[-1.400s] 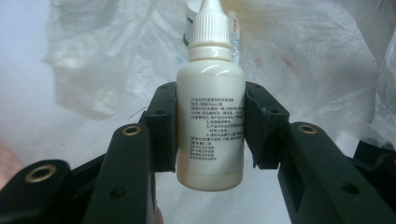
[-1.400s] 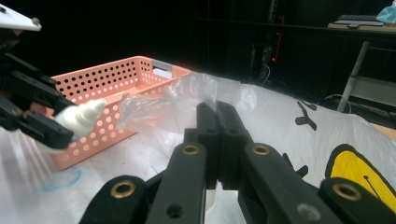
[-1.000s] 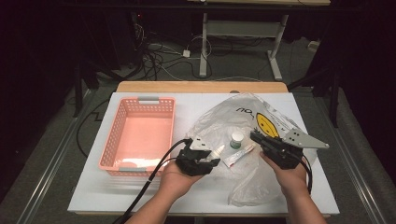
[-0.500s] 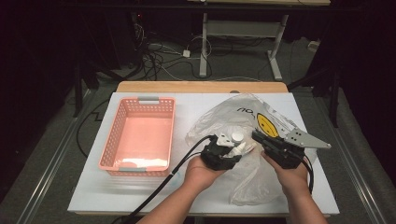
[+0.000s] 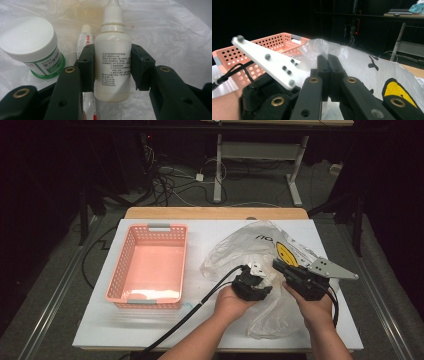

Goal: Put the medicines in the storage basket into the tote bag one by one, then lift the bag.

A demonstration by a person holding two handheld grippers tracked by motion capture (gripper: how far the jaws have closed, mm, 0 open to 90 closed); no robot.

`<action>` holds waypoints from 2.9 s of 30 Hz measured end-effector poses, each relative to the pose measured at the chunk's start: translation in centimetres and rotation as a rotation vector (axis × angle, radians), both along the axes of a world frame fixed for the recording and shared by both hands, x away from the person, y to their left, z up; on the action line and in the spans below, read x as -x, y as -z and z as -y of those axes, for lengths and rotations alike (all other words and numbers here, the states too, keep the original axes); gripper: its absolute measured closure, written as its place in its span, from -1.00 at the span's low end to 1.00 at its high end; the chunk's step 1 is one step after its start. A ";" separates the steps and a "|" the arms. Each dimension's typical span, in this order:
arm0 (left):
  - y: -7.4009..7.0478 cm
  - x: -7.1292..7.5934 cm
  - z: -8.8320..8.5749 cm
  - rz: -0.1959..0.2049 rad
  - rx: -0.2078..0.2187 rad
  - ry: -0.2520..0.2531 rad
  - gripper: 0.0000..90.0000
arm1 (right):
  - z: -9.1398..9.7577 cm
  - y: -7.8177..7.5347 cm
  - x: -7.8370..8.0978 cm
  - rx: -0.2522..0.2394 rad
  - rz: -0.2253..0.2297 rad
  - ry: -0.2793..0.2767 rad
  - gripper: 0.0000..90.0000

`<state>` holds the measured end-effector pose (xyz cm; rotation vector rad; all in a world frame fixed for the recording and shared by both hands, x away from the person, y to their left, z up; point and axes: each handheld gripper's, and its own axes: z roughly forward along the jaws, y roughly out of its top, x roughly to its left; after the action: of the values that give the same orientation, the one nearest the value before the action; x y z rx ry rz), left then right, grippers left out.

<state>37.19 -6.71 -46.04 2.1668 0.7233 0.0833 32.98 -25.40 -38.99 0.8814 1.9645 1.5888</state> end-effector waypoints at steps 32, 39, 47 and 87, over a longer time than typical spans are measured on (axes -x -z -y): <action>2.3 5.0 -10.7 -0.014 -0.069 -0.098 -0.71 | -0.6 0.5 0.0 0.026 -0.020 -0.001 1.00; 2.8 4.6 -7.4 0.016 -0.180 -0.109 -0.78 | -0.4 0.5 -0.1 0.024 -0.019 0.002 1.00; 2.7 5.3 -7.4 0.034 -0.139 -0.149 -0.05 | -0.4 0.5 -0.1 0.018 -0.021 0.002 1.00; -0.4 6.3 -11.1 0.231 0.169 -0.195 0.97 | 0.1 0.6 0.2 0.015 -0.003 0.033 1.00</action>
<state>30.87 4.43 -45.64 1.8847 0.7761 0.3561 32.79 -25.47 -39.57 0.9060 1.9508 1.5530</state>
